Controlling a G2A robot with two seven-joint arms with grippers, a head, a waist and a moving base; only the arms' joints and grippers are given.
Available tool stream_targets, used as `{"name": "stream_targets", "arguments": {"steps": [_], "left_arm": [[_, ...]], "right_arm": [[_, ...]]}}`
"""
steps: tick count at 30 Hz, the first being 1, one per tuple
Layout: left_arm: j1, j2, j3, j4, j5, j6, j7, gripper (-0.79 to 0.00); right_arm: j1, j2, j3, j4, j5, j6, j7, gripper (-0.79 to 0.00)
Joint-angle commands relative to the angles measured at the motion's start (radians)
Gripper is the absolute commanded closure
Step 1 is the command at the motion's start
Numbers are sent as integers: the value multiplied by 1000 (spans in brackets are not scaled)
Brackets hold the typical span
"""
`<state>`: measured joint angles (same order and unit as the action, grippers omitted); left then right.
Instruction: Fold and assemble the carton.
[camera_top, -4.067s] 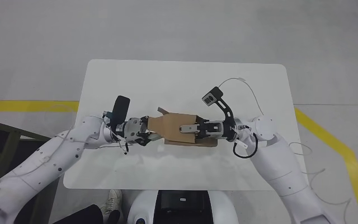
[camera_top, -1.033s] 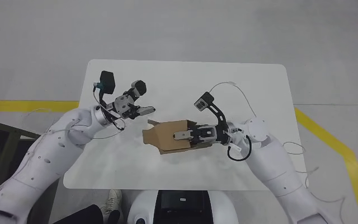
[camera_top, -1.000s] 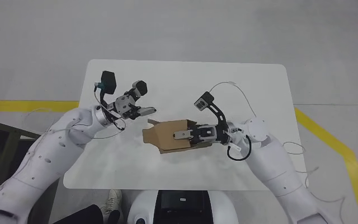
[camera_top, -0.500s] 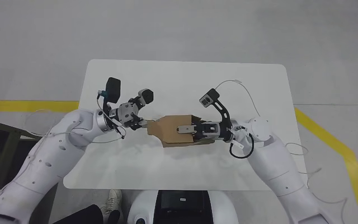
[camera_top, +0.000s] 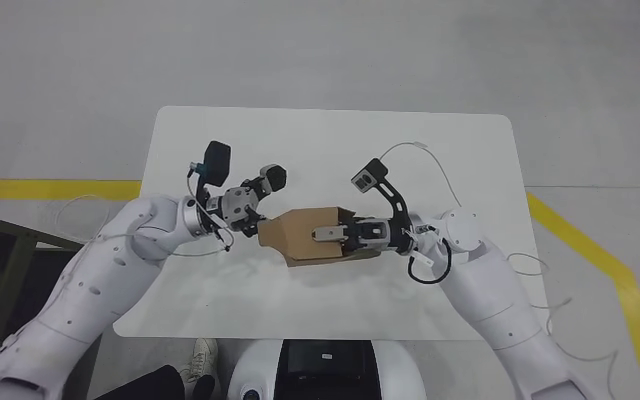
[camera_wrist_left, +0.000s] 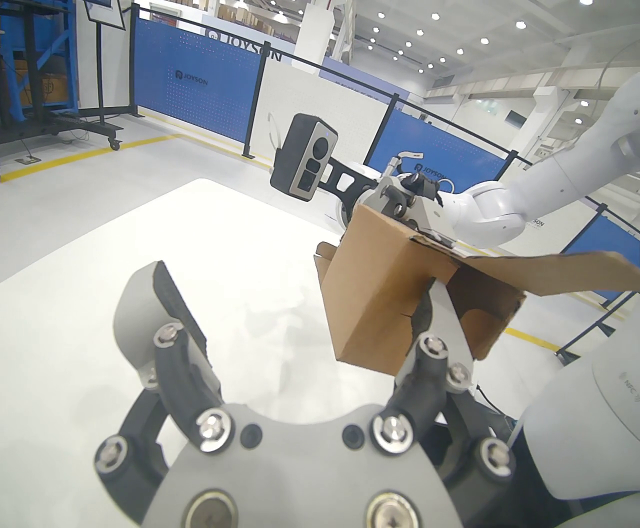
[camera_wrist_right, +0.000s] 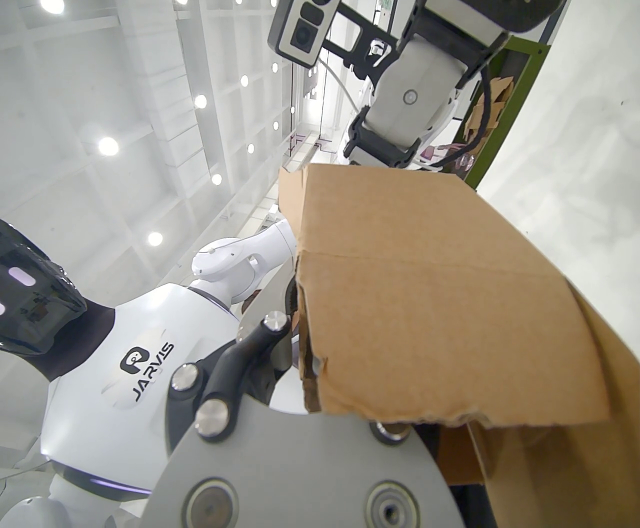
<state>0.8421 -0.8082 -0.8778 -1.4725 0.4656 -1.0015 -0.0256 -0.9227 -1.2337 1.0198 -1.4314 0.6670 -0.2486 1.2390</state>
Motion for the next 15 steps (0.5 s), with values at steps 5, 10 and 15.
{"name": "stream_targets", "arguments": {"steps": [5,10,15], "left_arm": [[3,-10,-15,3,4,-2,-4,-785],[11,-16,-30,2,14,0,-11,-785],[19,-22,-44,-1,19,-2,-17,-785]], "right_arm": [[-1,-1,-2,2,-1,0,2,0],[1,-3,-6,4,1,1,5,0],[3,-4,-8,7,-1,0,5,0]]}}
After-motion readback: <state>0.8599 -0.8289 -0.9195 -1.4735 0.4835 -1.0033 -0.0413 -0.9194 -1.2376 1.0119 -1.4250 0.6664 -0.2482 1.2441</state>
